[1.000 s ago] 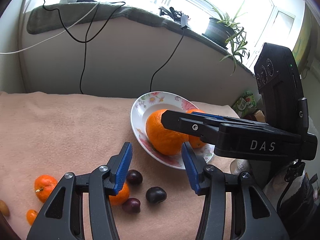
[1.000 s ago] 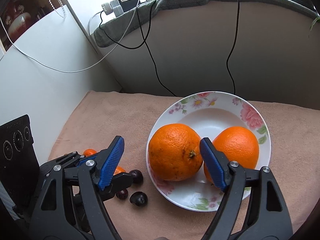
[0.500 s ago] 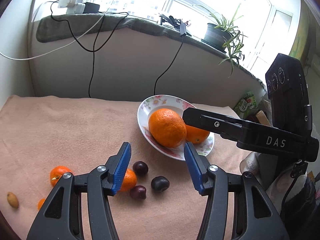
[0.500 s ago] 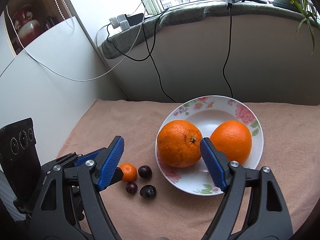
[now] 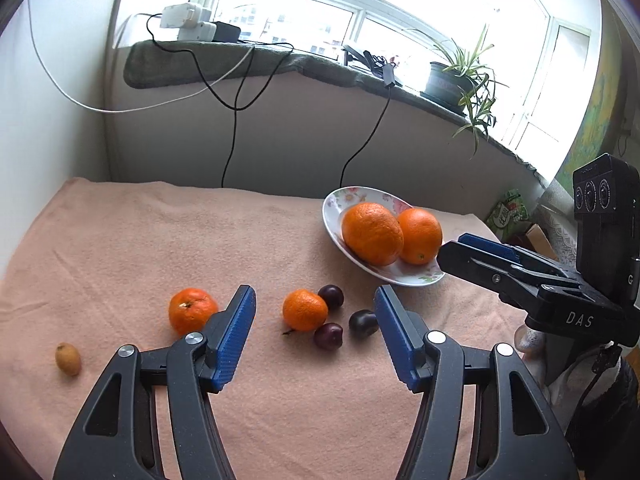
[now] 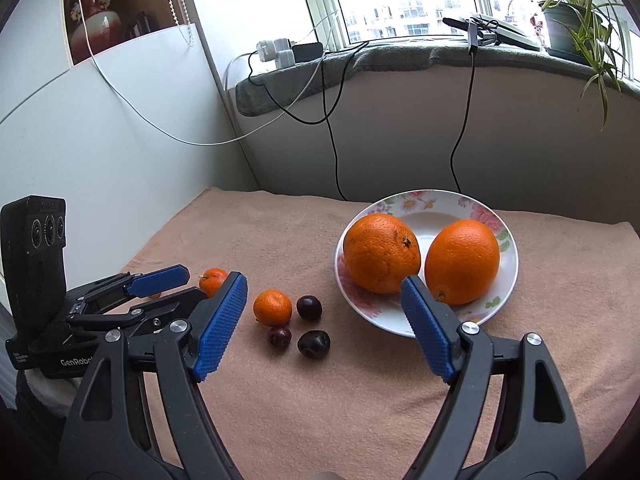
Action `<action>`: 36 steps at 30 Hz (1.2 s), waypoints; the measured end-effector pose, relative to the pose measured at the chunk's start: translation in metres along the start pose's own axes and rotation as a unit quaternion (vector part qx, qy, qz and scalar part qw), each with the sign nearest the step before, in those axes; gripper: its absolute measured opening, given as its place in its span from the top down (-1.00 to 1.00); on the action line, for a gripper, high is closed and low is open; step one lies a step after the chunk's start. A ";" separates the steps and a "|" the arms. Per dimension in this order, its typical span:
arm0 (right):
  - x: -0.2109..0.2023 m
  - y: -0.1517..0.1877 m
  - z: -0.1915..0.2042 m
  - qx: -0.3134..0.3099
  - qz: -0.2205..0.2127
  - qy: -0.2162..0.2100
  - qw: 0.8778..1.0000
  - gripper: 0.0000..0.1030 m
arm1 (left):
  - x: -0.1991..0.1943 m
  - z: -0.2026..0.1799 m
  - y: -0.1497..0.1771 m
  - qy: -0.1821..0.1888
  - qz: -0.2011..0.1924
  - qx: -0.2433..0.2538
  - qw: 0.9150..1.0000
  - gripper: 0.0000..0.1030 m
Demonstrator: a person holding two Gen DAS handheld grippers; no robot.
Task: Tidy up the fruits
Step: 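Move the right tool to a dark cherry and close on it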
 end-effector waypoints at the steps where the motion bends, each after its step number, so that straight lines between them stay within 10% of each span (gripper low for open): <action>1: -0.001 0.003 0.004 -0.007 0.000 0.003 1.000 -0.67 | -0.002 0.004 0.004 -0.007 0.001 -0.001 1.000 -0.20; 16: 0.015 0.048 0.010 0.019 0.046 0.012 0.999 -0.68 | -0.022 0.057 0.056 -0.051 0.024 -0.082 0.995 -0.19; 36: 0.054 0.050 -0.006 0.018 0.107 0.009 0.994 0.18 | -0.003 0.095 0.051 -0.090 0.053 -0.079 0.991 0.24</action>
Point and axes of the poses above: each gripper's, at about its wrist camera, not at the fingertips, and x roughly the way its jaws point, z to its left, y to its underside, the point moved 2 cm from there along x, roughly the way its jaws point, and after that the axes turned 1 degree about y, right-handed, at the moved point
